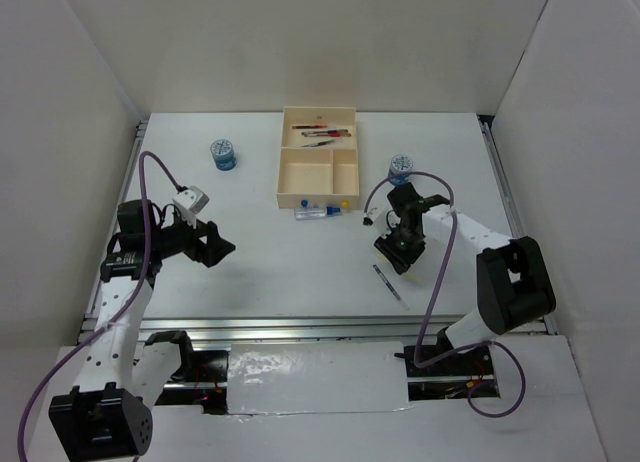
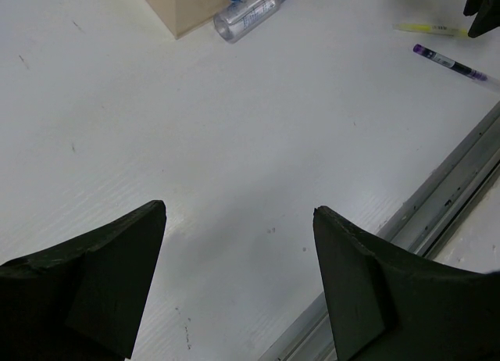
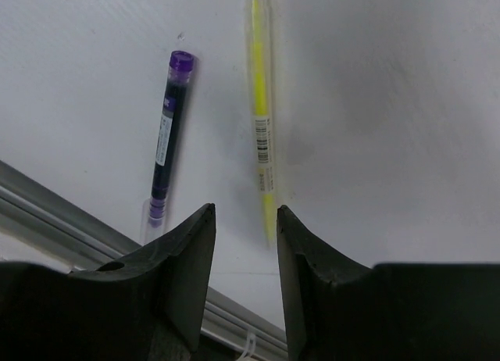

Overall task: Sort the stationery into containers
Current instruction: Pick up the pen from the center of the board.

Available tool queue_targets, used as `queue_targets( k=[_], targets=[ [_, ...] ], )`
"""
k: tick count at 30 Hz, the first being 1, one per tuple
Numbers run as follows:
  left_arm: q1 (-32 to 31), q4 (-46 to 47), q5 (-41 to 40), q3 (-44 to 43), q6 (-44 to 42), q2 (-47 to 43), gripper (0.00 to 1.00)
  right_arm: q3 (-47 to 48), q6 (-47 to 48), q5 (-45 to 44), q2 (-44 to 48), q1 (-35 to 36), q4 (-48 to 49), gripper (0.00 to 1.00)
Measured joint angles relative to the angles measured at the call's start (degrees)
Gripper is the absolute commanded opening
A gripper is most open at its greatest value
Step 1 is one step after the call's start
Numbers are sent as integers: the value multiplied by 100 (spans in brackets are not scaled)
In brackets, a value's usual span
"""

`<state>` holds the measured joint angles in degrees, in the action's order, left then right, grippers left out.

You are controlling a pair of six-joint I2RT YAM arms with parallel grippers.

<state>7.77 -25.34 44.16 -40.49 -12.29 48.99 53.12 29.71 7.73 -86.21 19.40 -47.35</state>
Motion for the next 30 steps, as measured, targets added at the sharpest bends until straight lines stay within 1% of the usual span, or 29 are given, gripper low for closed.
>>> queue_targets(
  k=[9,13,14,17,18,21,23,25,27,30],
  targets=[
    [-2,0,2,0,-2,72,88,2,96,-98,-474,72,306,45],
    [-4,4,2,0,-2,92,88,2,151,-151,-706,72,398,42],
    [-4,4,2,0,-2,98,88,17,173,-175,-772,74,411,40],
    [-4,7,2,0,-13,131,88,74,264,-225,-839,76,415,24],
    [-4,7,0,0,-35,146,88,101,308,-245,-863,76,411,13],
    [-4,4,-4,0,-116,162,88,138,417,-225,-874,85,376,2],
    [-4,4,-4,0,-127,162,88,168,492,-208,-868,109,313,0],
    [-4,7,-4,0,-122,155,88,264,647,-264,-726,188,179,0],
    [-4,22,0,0,-103,144,89,433,850,-350,-398,317,81,0],
    [-4,116,7,0,-66,155,88,1021,1250,-680,129,599,20,0]
  ],
)
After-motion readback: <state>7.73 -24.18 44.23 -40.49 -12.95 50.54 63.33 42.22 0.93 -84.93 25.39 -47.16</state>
